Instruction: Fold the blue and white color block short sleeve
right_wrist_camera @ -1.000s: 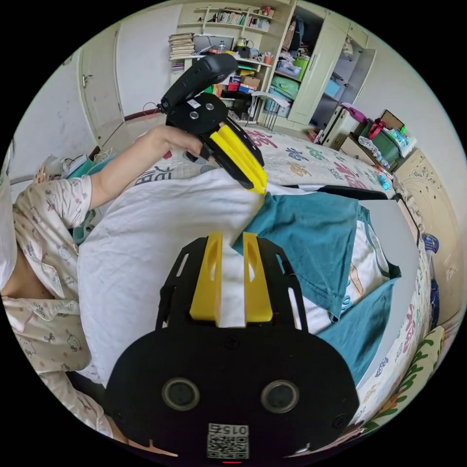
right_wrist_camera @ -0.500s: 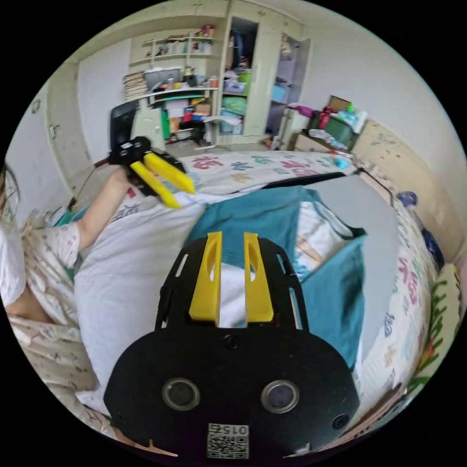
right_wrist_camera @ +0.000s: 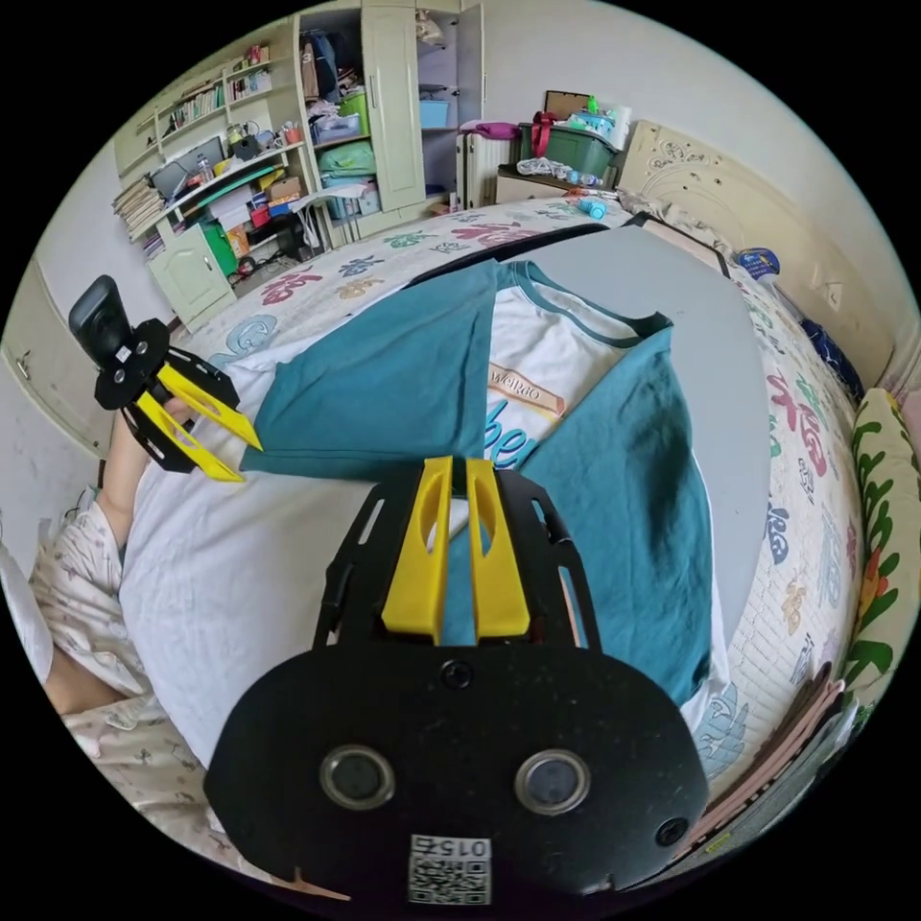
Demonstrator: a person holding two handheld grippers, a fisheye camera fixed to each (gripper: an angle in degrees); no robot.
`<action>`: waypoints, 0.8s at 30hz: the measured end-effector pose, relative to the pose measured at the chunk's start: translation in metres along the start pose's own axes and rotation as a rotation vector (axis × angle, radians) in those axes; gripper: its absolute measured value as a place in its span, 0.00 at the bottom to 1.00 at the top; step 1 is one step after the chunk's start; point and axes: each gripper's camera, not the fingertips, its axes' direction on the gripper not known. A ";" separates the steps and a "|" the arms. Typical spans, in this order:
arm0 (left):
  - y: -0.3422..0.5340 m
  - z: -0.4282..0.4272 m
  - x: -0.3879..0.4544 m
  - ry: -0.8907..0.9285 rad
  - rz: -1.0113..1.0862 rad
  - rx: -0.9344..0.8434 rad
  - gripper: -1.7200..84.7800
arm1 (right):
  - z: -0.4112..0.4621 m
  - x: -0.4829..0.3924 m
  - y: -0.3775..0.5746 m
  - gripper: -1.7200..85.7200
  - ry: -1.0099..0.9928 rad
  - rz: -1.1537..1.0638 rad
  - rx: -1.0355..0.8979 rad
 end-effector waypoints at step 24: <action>0.005 0.046 0.080 -0.118 0.006 0.072 0.06 | -0.014 -0.060 -0.031 0.01 -0.006 -0.001 -0.016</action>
